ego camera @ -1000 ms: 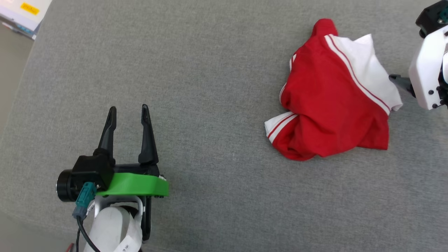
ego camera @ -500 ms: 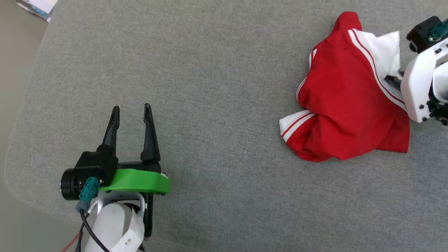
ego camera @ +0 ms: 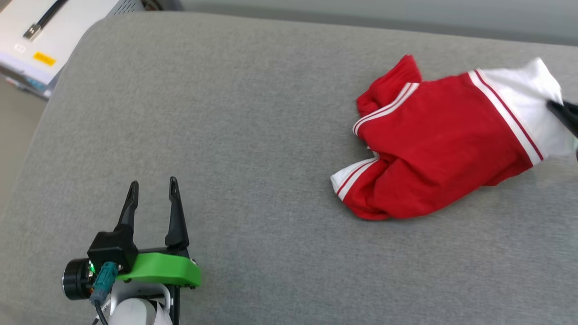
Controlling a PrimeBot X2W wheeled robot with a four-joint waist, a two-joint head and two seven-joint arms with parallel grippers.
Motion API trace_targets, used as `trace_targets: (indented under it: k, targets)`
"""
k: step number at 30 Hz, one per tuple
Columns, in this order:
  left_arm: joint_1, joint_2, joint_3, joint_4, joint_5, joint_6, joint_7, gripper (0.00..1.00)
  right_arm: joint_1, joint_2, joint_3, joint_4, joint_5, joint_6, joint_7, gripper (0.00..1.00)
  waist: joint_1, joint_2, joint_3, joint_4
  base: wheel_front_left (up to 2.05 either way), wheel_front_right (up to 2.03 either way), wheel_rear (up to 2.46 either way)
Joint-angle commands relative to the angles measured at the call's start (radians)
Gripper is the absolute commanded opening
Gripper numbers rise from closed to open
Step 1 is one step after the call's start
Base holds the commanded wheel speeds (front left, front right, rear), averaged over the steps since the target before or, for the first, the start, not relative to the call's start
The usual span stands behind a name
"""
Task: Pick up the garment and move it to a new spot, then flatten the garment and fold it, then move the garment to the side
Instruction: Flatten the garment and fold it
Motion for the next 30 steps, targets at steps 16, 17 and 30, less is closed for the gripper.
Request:
trace_targets:
  k: [16,17,30]
  targets:
    - [0.052,-0.004,0.012,0.007,0.028,-0.02,-0.006,1.0,0.664,0.041,-0.307,0.188,0.146,-0.001,-0.148,0.0,0.0,-0.0001,-0.101,-0.11,0.0,0.0,0.0]
    - [0.05,-0.004,0.01,0.008,0.029,-0.02,-0.006,1.0,0.687,0.061,-0.314,0.208,0.152,-0.001,-0.141,0.0,0.0,-0.0001,-0.098,-0.108,0.0,0.0,0.0]
    - [0.065,-0.004,0.022,0.016,0.047,-0.032,-0.006,1.0,0.658,0.139,-0.469,0.269,-0.038,-0.001,-0.379,1.0,0.0,-0.0001,-0.149,-0.124,0.0,0.0,0.0]
